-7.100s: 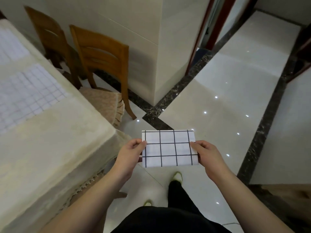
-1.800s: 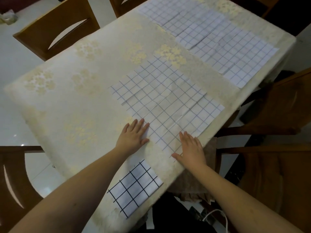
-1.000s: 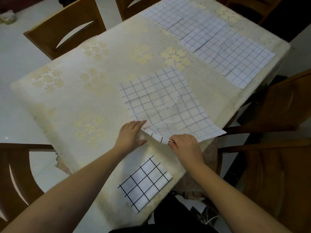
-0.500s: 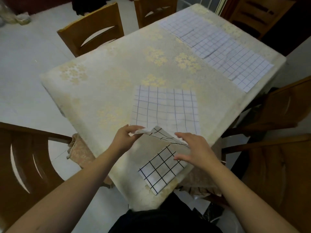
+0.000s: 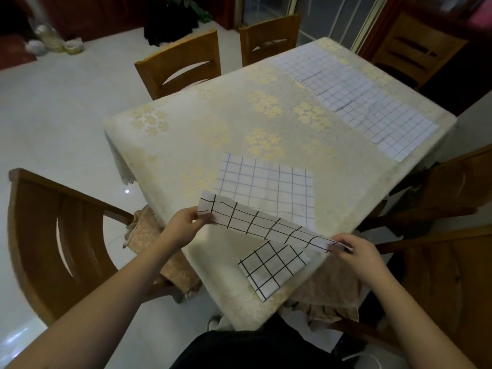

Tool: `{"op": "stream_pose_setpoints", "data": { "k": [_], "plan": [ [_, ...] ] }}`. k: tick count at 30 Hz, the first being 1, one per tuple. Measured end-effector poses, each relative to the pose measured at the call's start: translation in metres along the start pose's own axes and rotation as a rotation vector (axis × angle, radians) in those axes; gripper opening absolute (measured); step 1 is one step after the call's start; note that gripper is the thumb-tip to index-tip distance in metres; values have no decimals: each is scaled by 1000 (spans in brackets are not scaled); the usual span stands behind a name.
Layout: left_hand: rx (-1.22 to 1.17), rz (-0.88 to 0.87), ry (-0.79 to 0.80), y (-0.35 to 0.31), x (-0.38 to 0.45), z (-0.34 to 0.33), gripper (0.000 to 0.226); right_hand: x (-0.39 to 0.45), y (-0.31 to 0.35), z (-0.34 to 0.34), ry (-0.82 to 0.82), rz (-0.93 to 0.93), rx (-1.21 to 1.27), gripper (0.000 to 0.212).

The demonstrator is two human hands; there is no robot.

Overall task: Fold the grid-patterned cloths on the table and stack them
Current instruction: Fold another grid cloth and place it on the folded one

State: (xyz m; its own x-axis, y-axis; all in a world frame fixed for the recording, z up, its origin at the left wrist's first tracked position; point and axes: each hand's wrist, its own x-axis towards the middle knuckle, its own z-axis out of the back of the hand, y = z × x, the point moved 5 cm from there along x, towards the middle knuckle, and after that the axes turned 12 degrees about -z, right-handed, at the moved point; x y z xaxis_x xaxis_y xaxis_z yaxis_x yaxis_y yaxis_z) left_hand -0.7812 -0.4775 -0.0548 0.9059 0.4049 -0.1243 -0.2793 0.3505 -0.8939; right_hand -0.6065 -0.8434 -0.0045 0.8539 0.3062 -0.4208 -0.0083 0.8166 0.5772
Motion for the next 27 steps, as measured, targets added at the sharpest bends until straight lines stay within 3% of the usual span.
{"op": "stream_pose_setpoints", "data": {
  "k": [3, 7, 10, 13, 22, 27],
  "plan": [
    [-41, 42, -42, 4, -6, 5, 10, -1, -5, -1, 6, -65, 269, 12],
    [-86, 107, -142, 3, -5, 7, 13, 14, -16, -12, 78, -254, 678, 49],
    [-119, 157, -191, 4, 1, 2, 14, 34, -18, -32, 192, -237, 464, 53],
    [-112, 195, -233, 2, 8, -1, 17, 51, -16, -47, 226, -211, 242, 37],
    [-47, 325, -398, 21, 30, 2, 18, 125, 18, -57, 194, -162, 355, 18],
    [25, 414, -394, 29, 48, -3, 29, 165, 28, -66, 200, -173, 345, 15]
  ]
}}
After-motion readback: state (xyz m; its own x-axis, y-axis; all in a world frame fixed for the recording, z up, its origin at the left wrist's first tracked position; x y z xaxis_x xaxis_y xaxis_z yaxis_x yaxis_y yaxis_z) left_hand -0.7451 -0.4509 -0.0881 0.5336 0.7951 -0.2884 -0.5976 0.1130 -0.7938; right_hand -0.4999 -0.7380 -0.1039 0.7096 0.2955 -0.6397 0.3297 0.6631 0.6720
